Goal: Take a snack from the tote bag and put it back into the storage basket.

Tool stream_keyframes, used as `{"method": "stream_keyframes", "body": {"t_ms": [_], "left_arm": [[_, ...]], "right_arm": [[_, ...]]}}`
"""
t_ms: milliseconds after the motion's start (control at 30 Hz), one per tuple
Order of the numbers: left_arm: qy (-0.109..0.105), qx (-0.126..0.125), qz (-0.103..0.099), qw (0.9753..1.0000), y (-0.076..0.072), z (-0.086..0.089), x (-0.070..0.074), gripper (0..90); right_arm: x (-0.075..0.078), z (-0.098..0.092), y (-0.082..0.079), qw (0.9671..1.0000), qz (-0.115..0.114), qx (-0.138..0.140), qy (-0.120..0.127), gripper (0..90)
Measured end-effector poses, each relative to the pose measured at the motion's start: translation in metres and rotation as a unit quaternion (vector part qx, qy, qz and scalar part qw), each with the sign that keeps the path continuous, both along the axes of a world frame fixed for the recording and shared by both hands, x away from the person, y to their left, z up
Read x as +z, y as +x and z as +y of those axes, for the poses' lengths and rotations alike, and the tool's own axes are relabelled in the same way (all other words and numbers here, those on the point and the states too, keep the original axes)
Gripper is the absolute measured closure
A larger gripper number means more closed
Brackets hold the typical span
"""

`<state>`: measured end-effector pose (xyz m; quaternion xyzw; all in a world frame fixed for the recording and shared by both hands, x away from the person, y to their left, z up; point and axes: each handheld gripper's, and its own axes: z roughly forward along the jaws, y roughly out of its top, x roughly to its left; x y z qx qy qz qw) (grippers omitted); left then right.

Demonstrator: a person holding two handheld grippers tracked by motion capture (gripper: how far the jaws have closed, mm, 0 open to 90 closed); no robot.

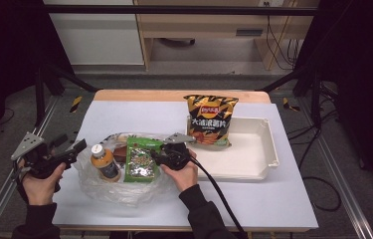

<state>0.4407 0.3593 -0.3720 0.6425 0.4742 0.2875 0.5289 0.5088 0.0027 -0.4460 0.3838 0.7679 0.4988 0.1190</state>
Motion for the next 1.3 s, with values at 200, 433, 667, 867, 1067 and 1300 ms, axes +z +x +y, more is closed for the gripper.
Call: {"method": "stream_keyframes", "body": {"t_ms": [200, 433, 667, 867, 1067, 1300], "left_arm": [[0.001, -0.001, 0.001, 1.0000, 0.000, 0.000, 0.000, 21.2], [-0.001, 0.001, 0.000, 1.0000, -0.001, 0.001, 0.000, 21.2], [0.001, 0.001, 0.000, 1.0000, 0.000, 0.000, 0.000, 21.2], [0.001, 0.001, 0.001, 1.0000, 0.000, 0.000, 0.000, 21.3], [0.001, 0.000, 0.000, 1.0000, -0.001, 0.000, 0.000, 21.3], [0.000, 0.000, 0.000, 1.0000, -0.001, 0.000, 0.000, 21.3]], "right_arm": [[0.002, 0.000, 0.001, 0.9998, 0.010, 0.005, 0.016, 73.4], [0.011, -0.003, -0.005, 0.9989, -0.010, 0.018, 0.042, 80.8], [0.025, -0.009, -0.016, 0.9966, -0.027, 0.036, 0.068, 86.0], [0.030, -0.011, -0.020, 0.9954, -0.027, 0.048, 0.078, 86.6], [0.018, -0.008, -0.014, 0.9988, -0.016, 0.019, 0.042, 85.2], [0.012, -0.013, -0.008, 0.9997, -0.010, -0.009, 0.020, 81.9]]}}
